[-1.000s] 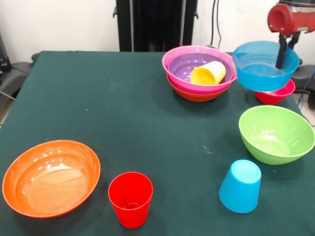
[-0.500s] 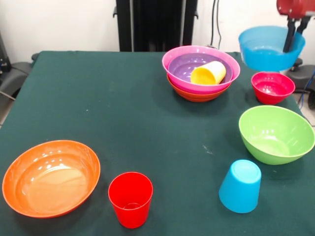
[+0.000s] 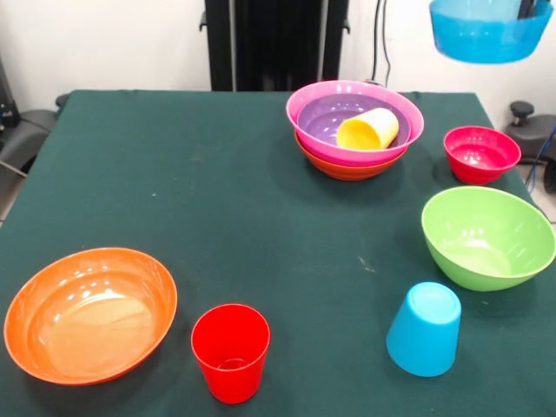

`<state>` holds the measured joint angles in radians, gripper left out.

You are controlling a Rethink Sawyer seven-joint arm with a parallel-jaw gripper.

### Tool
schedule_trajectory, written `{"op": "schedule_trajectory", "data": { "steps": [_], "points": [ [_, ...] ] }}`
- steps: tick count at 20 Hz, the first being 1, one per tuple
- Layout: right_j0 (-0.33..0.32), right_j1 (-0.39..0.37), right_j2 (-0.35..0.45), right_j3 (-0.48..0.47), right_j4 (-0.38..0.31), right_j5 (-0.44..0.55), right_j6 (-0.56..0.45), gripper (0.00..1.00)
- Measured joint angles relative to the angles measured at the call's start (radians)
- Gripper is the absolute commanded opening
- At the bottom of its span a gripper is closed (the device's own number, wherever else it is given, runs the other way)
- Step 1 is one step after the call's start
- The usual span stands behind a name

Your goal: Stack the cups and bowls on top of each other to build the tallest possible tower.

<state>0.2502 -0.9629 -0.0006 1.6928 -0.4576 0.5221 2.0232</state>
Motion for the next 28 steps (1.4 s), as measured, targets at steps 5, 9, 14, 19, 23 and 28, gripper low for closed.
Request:
{"op": "schedule_trajectory", "data": {
  "steps": [5, 9, 14, 19, 23, 28],
  "points": [
    [0.037, 0.031, -0.053, -0.020, 0.000, -0.004, 0.043, 0.00],
    [0.038, 0.080, -0.073, -0.051, 0.000, -0.019, 0.066, 0.00],
    [0.036, 0.199, -0.106, -0.131, 0.000, -0.072, 0.087, 0.00],
    [0.039, 0.326, -0.145, -0.222, 0.000, -0.102, 0.087, 0.00],
    [0.048, 0.409, -0.176, -0.286, 0.002, -0.116, 0.087, 0.00],
    [0.073, 0.495, -0.209, -0.350, 0.027, -0.120, 0.094, 0.00]
  ]
}}
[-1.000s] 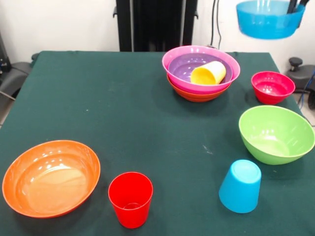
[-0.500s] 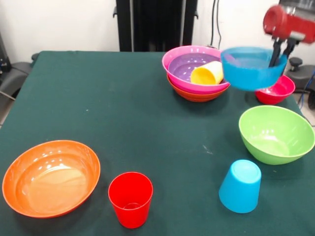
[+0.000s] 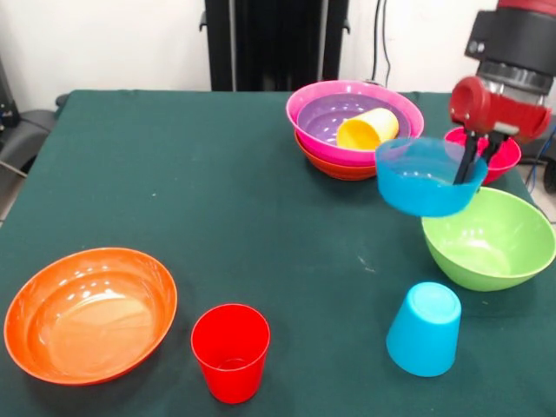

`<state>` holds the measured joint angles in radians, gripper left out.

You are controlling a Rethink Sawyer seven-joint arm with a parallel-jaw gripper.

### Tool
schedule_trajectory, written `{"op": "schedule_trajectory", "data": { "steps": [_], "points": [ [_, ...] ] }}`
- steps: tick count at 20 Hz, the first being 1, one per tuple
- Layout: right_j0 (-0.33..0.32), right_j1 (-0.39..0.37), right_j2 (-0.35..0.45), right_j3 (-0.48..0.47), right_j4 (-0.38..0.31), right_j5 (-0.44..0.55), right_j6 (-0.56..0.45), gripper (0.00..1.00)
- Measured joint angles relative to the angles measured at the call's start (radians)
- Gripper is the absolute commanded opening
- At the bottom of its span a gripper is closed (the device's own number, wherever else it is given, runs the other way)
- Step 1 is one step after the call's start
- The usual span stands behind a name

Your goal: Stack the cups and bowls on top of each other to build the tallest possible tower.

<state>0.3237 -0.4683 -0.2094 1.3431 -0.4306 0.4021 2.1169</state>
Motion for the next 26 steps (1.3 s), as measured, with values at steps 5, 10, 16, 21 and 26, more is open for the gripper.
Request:
{"op": "schedule_trajectory", "data": {
  "steps": [5, 10, 16, 21, 26],
  "points": [
    [0.052, 0.080, -0.044, -0.054, 0.064, 0.000, 0.036, 0.00],
    [0.104, 0.135, -0.072, -0.093, 0.138, 0.000, 0.086, 0.00],
    [0.140, 0.182, -0.093, -0.131, 0.206, 0.000, 0.126, 0.00],
    [0.147, 0.224, -0.109, -0.171, 0.244, 0.000, 0.130, 1.00],
    [0.148, 0.254, -0.132, -0.198, 0.253, -0.010, 0.130, 1.00]
  ]
}}
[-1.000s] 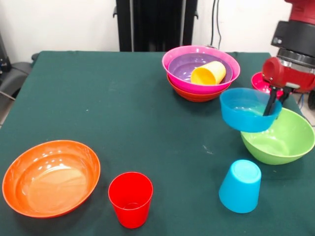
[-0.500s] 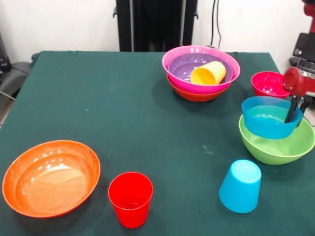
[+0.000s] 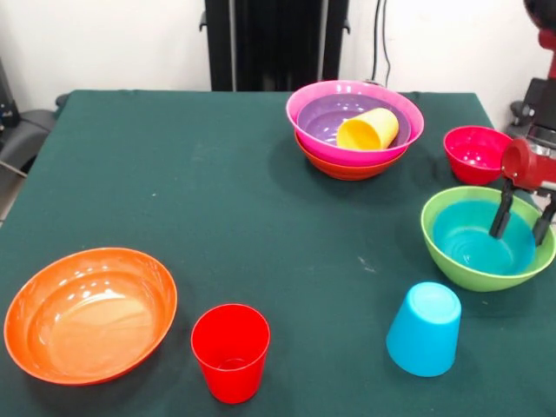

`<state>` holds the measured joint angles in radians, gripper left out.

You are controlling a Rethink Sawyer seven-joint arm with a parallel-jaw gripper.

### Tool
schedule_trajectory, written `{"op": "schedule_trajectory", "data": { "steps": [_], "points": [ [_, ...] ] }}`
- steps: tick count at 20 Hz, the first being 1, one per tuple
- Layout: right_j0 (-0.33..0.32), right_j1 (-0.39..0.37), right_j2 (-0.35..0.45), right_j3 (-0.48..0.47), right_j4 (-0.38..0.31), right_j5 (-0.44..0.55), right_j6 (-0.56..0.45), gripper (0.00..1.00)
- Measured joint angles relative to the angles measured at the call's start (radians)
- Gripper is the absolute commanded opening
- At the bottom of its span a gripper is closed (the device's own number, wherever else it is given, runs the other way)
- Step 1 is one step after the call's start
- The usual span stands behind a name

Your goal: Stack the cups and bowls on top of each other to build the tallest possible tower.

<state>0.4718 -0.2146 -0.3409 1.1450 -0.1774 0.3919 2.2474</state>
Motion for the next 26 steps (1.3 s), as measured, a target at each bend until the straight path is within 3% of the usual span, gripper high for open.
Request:
{"op": "schedule_trajectory", "data": {
  "steps": [5, 10, 15, 18, 21, 22, 25, 26],
  "points": [
    [-0.012, -0.004, -0.004, -0.007, 0.000, -0.027, 0.000, 1.00],
    [-0.071, -0.058, 0.020, -0.004, 0.000, -0.035, 0.000, 1.00],
    [-0.179, -0.145, 0.087, 0.005, -0.001, -0.035, 0.000, 1.00],
    [-0.294, -0.226, 0.159, 0.017, -0.001, -0.023, -0.012, 1.00],
    [-0.353, -0.260, 0.194, 0.019, -0.002, -0.008, -0.029, 1.00],
    [-0.411, -0.288, 0.229, 0.019, -0.002, 0.010, -0.058, 1.00],
    [-0.466, -0.309, 0.261, 0.019, -0.005, 0.026, -0.097, 1.00],
    [-0.518, -0.323, 0.292, 0.019, -0.017, 0.038, -0.144, 1.00]
  ]
}}
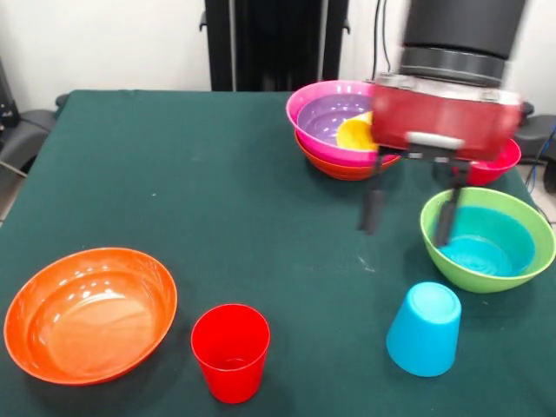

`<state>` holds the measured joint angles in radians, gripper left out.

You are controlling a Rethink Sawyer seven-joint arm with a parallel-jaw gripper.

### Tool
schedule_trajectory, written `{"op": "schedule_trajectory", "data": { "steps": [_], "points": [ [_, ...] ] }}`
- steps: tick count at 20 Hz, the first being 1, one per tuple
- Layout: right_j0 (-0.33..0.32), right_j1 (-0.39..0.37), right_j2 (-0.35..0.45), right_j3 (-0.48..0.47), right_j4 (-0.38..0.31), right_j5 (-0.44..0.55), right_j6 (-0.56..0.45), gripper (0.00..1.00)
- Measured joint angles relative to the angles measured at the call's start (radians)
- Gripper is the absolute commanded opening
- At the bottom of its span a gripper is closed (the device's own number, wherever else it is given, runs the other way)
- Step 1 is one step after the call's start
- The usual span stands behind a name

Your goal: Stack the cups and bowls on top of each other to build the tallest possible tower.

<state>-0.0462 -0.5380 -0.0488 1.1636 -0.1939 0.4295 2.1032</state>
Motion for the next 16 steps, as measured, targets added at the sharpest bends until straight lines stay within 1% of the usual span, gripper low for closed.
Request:
{"op": "schedule_trajectory", "data": {
  "steps": [2, 3, 5, 7, 8, 12, 16],
  "points": [
    [-0.034, -0.006, 0.021, 0.000, -0.012, 0.007, -0.037, 1.00],
    [-0.067, -0.010, 0.042, 0.000, -0.025, 0.014, -0.076, 1.00],
    [-0.112, -0.009, 0.072, 0.000, -0.045, 0.021, -0.131, 1.00],
    [-0.143, -0.006, 0.094, 0.000, -0.061, 0.022, -0.170, 1.00],
    [-0.183, -0.002, 0.126, 0.001, -0.079, 0.022, -0.218, 1.00],
    [-0.254, 0.004, 0.190, 0.005, -0.109, 0.025, -0.301, 1.00],
    [-0.338, 0.021, 0.274, 0.005, -0.147, 0.054, -0.427, 1.00]
  ]
}}
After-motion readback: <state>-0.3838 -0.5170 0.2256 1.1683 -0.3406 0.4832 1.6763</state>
